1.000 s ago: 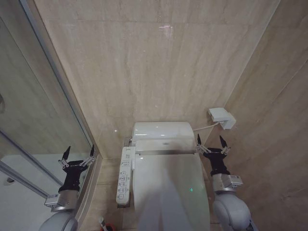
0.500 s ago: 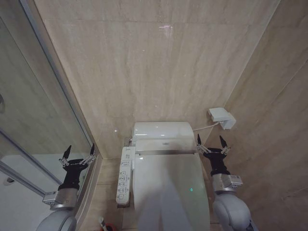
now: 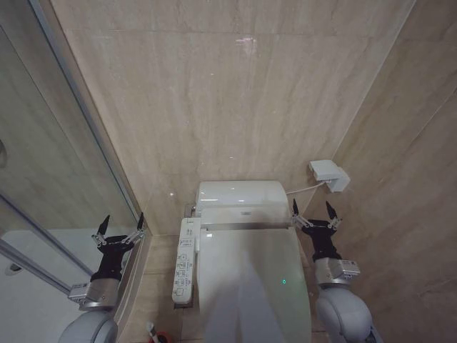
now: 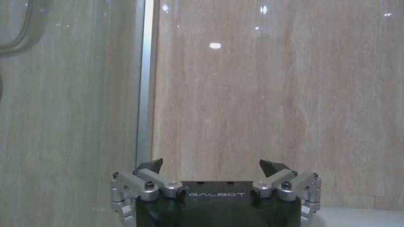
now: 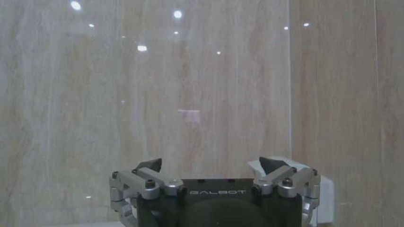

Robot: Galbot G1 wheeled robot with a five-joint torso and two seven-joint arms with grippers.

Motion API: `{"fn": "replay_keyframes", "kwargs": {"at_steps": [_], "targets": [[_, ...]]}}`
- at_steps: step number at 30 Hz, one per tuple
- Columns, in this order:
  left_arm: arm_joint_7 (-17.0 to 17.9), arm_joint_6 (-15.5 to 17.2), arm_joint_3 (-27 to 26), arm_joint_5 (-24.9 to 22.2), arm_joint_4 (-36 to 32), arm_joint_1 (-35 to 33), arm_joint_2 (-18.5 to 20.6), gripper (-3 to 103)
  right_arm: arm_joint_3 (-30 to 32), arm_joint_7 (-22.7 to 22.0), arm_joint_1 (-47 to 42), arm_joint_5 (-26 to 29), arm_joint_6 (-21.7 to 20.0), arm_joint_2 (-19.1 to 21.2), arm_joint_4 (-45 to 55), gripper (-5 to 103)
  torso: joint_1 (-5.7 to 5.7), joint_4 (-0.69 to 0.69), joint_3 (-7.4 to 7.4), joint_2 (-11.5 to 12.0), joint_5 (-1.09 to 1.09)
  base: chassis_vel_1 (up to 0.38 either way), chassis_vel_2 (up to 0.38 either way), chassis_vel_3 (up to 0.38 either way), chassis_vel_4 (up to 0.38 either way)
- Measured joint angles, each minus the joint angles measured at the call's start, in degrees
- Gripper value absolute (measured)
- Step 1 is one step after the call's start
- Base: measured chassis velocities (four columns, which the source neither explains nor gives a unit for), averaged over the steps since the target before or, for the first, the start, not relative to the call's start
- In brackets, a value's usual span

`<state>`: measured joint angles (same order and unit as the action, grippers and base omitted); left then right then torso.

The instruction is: Open the toilet lid, clean the toilet bowl with a toilet brush, close the toilet lid, and flush.

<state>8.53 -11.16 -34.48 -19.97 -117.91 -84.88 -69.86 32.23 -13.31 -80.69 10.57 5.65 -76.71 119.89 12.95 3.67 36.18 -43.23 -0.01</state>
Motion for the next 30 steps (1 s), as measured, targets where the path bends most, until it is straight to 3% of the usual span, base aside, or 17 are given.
{"fn": "replay_keyframes", "kwargs": {"at_steps": [30], "targets": [[0.1,0.1,0.0,0.2,0.0,0.0,0.0,100,0.0,0.0,0.0,0.0,0.0,0.0,0.0,100,0.01,0.00,0.01,0.0,0.00,0.016,-0.013,-0.014,0.018]]}}
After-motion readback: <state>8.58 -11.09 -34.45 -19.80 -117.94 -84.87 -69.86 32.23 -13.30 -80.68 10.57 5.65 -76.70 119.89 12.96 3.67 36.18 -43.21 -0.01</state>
